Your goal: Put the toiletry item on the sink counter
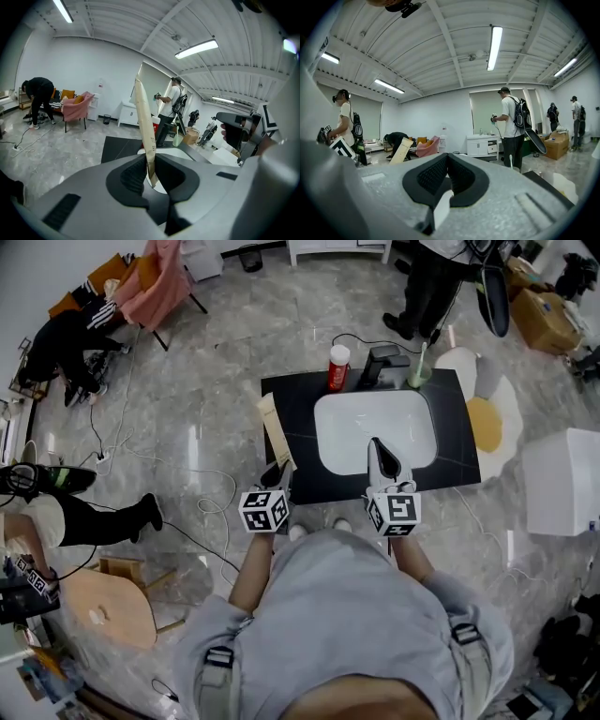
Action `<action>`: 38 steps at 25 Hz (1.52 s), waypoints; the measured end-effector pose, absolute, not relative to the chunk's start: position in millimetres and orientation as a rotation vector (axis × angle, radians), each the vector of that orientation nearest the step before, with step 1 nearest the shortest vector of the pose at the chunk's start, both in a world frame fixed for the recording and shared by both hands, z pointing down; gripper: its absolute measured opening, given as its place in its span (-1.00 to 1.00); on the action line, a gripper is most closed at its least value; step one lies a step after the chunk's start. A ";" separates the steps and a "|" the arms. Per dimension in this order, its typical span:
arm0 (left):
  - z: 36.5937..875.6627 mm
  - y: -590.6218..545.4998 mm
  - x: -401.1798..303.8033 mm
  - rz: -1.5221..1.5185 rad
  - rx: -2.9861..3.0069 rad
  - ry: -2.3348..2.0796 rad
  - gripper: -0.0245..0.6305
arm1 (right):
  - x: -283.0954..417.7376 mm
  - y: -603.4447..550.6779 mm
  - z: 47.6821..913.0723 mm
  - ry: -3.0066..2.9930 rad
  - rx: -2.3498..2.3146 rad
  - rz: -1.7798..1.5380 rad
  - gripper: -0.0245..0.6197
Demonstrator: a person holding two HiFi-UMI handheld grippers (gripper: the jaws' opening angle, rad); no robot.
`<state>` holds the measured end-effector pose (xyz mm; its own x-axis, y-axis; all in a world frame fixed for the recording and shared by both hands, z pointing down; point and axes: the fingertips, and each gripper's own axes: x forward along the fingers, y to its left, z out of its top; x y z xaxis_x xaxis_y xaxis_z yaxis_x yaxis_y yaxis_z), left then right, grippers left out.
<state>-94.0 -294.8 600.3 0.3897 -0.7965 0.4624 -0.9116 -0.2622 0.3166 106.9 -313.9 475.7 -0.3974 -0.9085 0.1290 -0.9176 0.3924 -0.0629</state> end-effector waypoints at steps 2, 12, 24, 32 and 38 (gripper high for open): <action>608.6 -295.7 -93.3 0.303 2.112 -1.438 -0.77 | 108.0 -314.8 476.9 -2.554 1.684 0.191 -0.91; 648.1 -298.5 -96.9 0.382 2.048 -1.354 -0.77 | 109.5 -316.5 480.1 -2.533 1.701 0.197 -0.91; 682.4 -298.8 -95.5 0.423 1.994 -1.259 -0.77 | 104.5 -315.1 481.6 -2.518 1.713 0.202 -0.91; 699.3 -299.5 -92.0 0.455 1.970 -1.205 -0.76 | 103.3 -313.5 481.1 -2.500 1.726 0.202 -0.91; 713.6 -303.2 -90.8 0.490 1.954 -1.185 -0.76 | 104.1 -313.2 482.3 -2.488 1.738 0.205 -0.91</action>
